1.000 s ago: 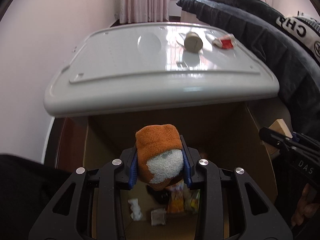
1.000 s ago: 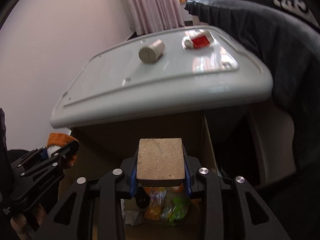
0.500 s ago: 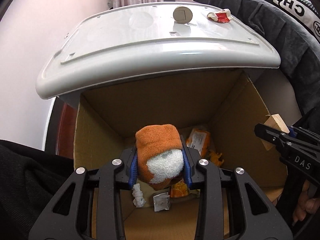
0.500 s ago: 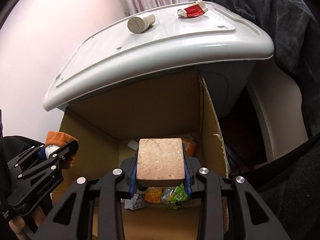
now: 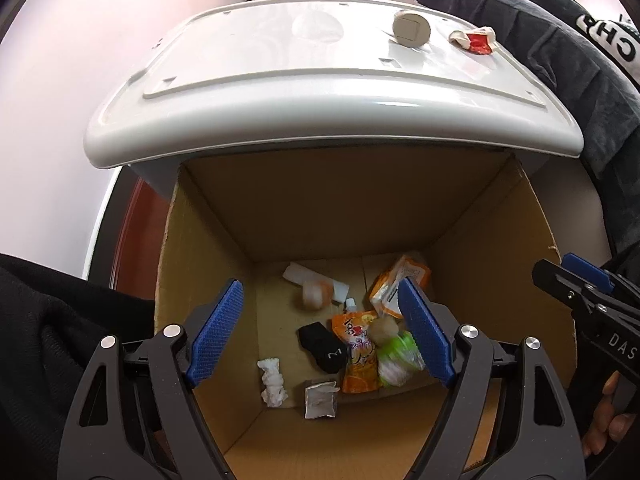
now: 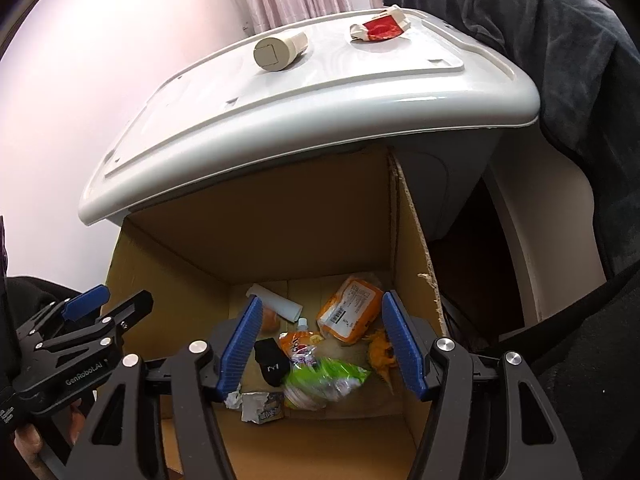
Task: Collect trash
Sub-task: 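Grasp the white cylindrical cup on the lid with the left tool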
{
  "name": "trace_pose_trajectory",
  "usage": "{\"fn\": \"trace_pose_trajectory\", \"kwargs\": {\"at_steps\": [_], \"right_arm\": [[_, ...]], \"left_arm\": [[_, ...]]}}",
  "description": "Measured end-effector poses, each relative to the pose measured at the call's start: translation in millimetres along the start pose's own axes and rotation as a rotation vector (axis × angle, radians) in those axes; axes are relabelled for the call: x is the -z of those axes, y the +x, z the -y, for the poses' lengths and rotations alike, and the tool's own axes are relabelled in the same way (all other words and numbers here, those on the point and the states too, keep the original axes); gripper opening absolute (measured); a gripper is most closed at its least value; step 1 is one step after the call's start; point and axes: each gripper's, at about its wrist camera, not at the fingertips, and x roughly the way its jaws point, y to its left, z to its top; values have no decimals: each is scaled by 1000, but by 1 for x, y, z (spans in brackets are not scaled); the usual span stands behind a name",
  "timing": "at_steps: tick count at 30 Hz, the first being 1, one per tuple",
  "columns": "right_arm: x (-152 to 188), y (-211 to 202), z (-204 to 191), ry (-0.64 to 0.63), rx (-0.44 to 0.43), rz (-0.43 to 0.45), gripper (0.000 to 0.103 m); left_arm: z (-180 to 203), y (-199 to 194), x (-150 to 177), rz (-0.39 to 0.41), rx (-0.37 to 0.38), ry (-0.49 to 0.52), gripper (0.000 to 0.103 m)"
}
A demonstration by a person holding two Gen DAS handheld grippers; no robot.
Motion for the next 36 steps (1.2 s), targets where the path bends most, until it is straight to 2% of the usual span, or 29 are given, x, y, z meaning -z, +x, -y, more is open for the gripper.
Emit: {"fn": "trace_pose_trajectory", "kwargs": {"at_steps": [9,12,18,21,25,30,36], "right_arm": [[1,0,7,33,10,5,72],[1,2,9,52,6,7,72],[3,10,18,88,0,-18,73],[3,10,23,117,-20,-22,75],[3,12,18,110,-31,-23,78],[4,12,20,124,-38,-20,78],[5,11,25,146,-40,-23,78]], "left_arm": [[-2,3,2,-11,-21,-1,78],[-1,4,0,-6,-19,-2,78],[0,-2,-17,22,36,-17,78],[6,2,-45,27,41,-6,78],[24,9,-94,73,48,10,78],[69,27,-170,142,38,105,78],[98,65,-243,128,79,96,78]]}}
